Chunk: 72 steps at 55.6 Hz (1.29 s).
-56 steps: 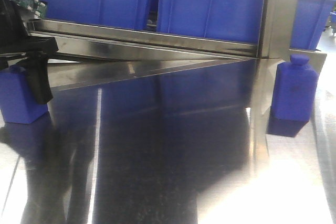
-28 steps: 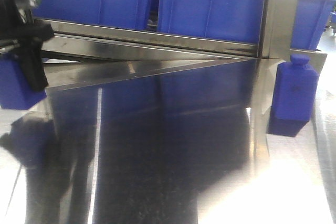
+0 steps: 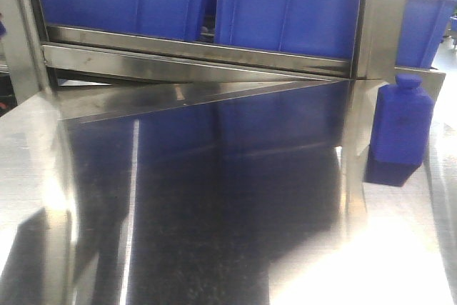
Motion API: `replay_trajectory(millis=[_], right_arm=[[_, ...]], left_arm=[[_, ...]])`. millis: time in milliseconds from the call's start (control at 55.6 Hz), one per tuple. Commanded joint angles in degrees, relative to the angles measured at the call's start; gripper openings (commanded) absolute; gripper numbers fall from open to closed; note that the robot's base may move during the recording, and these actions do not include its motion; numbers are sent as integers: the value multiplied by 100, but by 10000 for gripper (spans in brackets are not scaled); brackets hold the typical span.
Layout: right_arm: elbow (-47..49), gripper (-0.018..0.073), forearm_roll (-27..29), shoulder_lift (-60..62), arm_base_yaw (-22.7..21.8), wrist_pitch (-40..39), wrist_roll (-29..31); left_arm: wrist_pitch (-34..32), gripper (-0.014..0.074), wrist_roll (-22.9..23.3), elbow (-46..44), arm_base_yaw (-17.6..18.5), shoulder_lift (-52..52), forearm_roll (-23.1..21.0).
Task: Pick and sort blue part to right shelf
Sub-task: 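Lower the right gripper over the other blue bottle-shaped part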
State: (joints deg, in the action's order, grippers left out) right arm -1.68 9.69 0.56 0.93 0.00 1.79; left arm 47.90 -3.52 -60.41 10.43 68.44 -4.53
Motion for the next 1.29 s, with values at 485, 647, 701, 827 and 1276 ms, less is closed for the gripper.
replay_trajectory(millis=[485, 647, 701, 827, 1276], right_arm=[[3092, 60, 148, -1380, -23, 1747, 9], [4805, 74, 148, -2787, 320, 2666, 163], [5264, 124, 155, -3266, 522, 3080, 231], [6223, 362, 155, -4217, 923, 3922, 237], [7279, 585, 210, -6300, 1010, 4950, -42]], left_arm=[[-2716, 294, -9, 2790, 40, -3917, 8], [-2758, 294, -9, 2941, 40, -4340, 8], [-2759, 294, -9, 2941, 40, -4378, 8], [-2759, 294, -9, 2941, 40, -4401, 11], [-2759, 294, -9, 2941, 40, -4401, 11]])
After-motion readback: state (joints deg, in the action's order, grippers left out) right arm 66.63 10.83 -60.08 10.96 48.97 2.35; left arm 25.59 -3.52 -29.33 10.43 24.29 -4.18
